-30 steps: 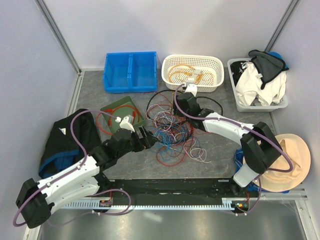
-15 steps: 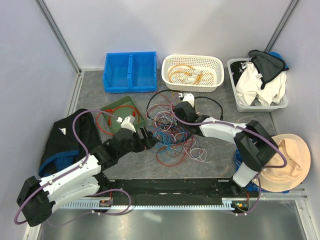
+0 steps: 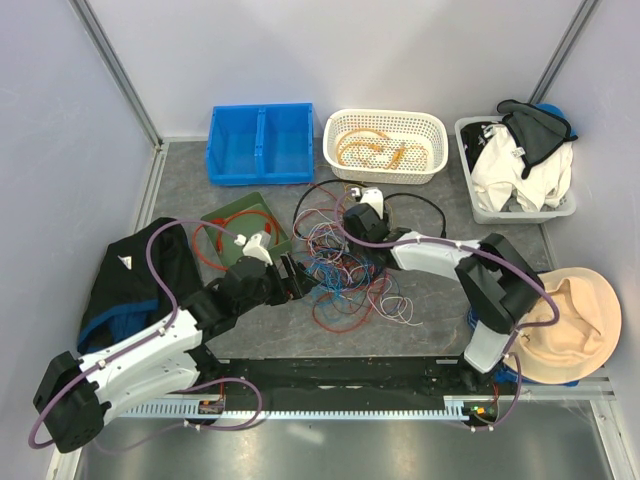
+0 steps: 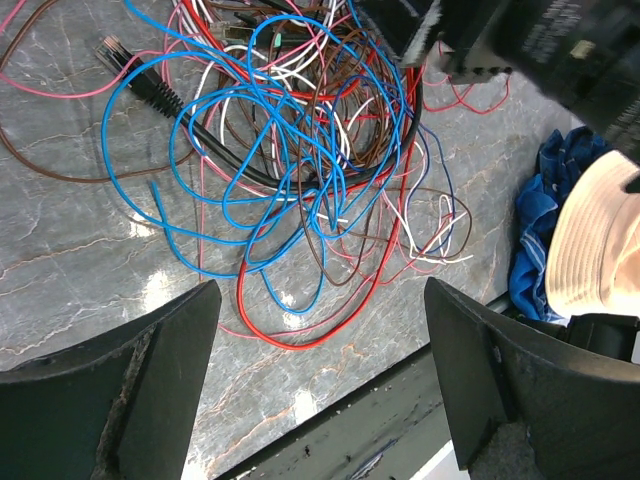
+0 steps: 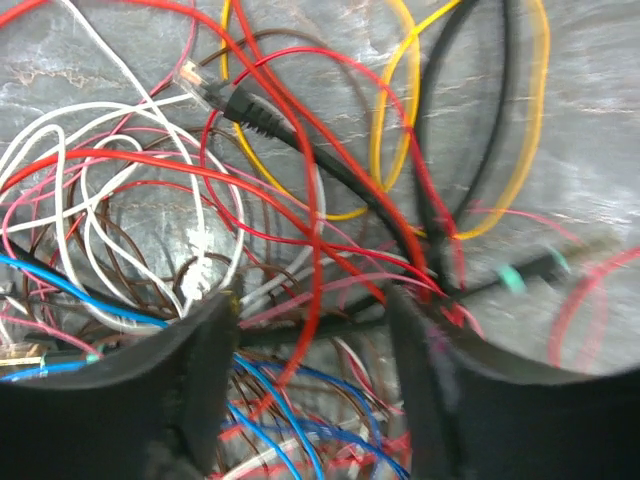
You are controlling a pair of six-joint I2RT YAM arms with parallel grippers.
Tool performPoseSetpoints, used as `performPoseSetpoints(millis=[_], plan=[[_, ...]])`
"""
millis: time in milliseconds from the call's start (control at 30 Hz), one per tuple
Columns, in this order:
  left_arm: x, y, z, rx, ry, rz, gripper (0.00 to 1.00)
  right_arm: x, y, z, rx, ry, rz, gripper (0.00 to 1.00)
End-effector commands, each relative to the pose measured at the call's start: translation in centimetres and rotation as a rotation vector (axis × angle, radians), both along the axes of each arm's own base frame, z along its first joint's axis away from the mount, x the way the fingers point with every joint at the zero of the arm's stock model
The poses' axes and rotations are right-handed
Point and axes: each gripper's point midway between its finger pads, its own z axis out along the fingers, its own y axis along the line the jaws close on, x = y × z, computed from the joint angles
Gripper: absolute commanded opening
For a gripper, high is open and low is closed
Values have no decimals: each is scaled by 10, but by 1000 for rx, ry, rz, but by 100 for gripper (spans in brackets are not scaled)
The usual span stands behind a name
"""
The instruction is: Untangle the cables
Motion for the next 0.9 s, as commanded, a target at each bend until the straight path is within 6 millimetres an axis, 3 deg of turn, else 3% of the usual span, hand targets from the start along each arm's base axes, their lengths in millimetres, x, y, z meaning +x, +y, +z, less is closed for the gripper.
performPoseSetpoints(millis=[0,67,100,200,367,433,533,867], plan=[[3,-6,9,-28,-23,-7,89,-1,-26,67,43,-148,-109,75],[4,-7,7,-27,-22,-7,89,-7,-39,74,61,-168,-141,79],[4,-7,6,-27,-20,-8,89,-9,-42,87,99,-193,-151,79],[3,-10,4,-30,-15,-17,89,-17,-49,86,140,-176,-157,78],[1,-11,-1,-26,1,-32,89,-43,-53,43,125,-53,-122,63],[0,-12,-3,-29,4,-34,89,-56,-53,24,142,-13,-106,60],[-2,-12,-7,-32,11,-39,89,-64,-53,10,164,3,-110,59],[-5,-12,-9,-39,18,-48,89,-57,-45,9,162,6,-103,59]])
